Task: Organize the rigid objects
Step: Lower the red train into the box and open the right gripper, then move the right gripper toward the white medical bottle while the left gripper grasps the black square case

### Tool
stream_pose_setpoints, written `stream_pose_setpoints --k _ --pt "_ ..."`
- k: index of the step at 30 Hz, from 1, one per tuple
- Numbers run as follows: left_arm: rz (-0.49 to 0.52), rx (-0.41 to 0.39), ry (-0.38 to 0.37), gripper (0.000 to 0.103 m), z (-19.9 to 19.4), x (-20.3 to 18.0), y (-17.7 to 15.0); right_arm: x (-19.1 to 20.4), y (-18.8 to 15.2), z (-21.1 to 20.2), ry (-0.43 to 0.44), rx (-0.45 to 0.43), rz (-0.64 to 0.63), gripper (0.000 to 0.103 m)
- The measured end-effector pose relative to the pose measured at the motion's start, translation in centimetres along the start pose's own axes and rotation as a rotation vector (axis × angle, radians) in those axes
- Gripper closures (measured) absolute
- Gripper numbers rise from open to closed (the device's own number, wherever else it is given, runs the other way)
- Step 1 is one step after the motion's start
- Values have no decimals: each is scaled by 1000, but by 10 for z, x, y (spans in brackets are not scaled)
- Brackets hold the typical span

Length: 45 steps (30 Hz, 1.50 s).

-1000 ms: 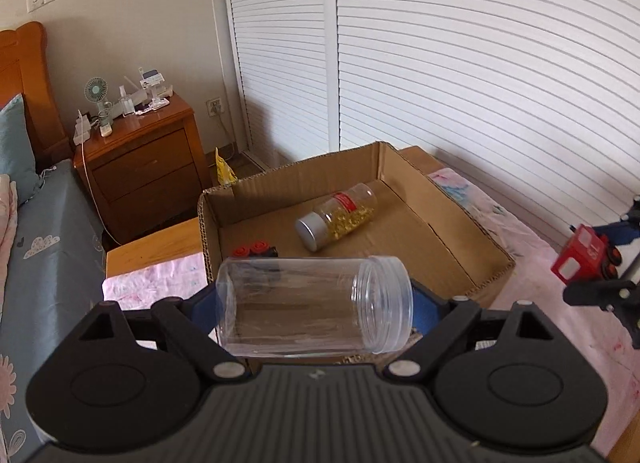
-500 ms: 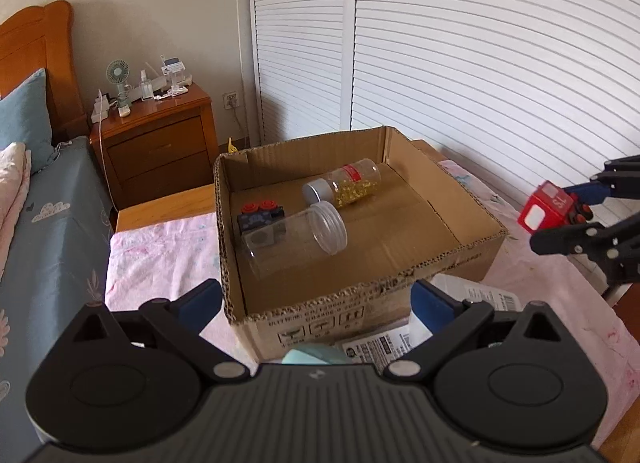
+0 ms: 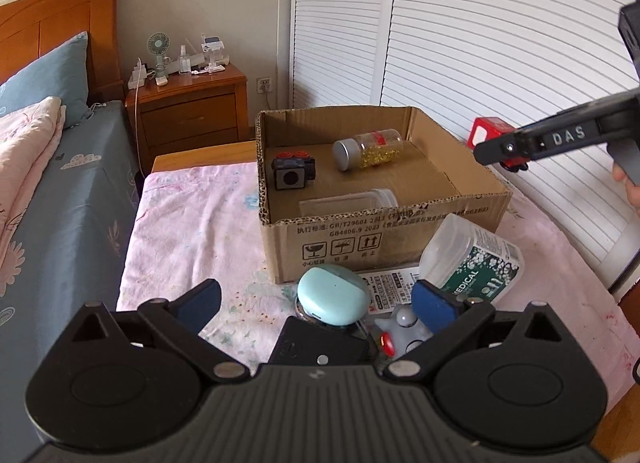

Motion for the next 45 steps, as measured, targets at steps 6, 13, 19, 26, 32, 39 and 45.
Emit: stream_pose_setpoints --k 6,13,19,26,32,39,45 --pt "1 24 6 2 -6 9 -16 2 23 18 -36 6 -2 42" --pt "-17 11 -27 2 -11 7 -22 -4 44 32 -115 -23 20 4" --pt "-27 8 -45 2 -11 7 -25 -2 37 23 -127 -20 53 0" --pt "-20 11 -57 2 -10 5 -29 10 3 23 -151 61 89 0" --pt "-16 19 -45 2 -8 6 -31 22 -27 23 -168 93 152 0" --pt "1 24 -35 2 -7 4 -34 36 -47 37 -176 123 207 0" --pt "7 31 -25 2 -6 3 -37 28 -63 48 -202 148 228 0"
Point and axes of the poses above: each gripper's, at about its wrist camera, not at the fingertips, and z roughly the way its jaws point, x to its left, y to its top, the point moved 7 cm from there along z, roughly the way its jaws point, and after that the axes turned 4 degrees about -y, right-handed, at the moved point
